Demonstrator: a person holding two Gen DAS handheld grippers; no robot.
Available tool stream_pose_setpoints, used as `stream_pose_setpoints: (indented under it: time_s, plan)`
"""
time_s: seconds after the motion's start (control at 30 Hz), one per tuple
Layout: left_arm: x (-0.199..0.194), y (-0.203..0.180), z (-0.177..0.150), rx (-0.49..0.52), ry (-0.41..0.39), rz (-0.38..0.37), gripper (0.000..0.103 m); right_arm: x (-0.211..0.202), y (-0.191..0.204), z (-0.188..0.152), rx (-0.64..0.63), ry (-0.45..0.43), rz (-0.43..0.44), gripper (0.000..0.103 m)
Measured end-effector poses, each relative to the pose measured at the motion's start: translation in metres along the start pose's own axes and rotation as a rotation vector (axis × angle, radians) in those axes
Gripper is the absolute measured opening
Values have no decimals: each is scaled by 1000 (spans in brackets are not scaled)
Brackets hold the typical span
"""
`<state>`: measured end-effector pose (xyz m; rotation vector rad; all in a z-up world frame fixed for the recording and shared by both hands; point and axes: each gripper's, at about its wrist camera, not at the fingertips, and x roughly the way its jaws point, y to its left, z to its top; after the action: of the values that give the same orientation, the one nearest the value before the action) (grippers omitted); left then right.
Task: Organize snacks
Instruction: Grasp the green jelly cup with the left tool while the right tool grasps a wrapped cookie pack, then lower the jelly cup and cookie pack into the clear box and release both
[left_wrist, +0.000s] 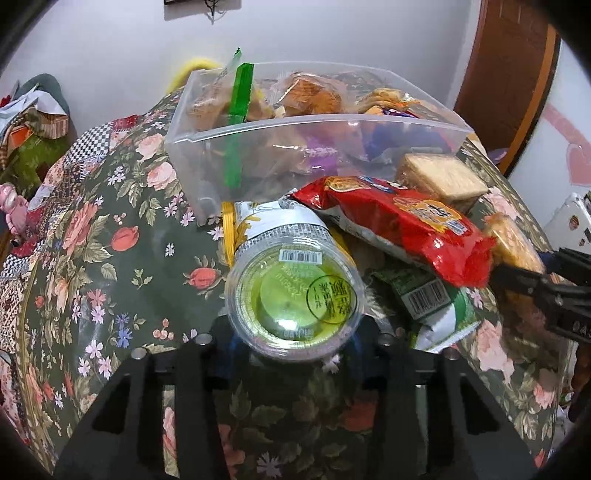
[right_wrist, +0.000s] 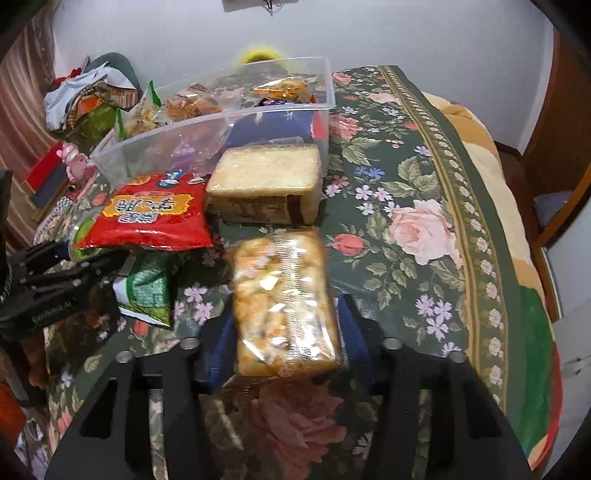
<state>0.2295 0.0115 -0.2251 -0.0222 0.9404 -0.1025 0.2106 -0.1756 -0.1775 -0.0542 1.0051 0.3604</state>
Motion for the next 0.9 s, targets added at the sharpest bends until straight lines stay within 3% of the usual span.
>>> stream_pose_setpoints:
  time_s: [0.4,0.9]
  plan:
    - [-45,9,1,-5,-68,-3,45,-21,-6,5,10,-59,-16,42]
    - [-68,-8,60,9,-178,-61,45,-53,5,57,-14,-214,19,42]
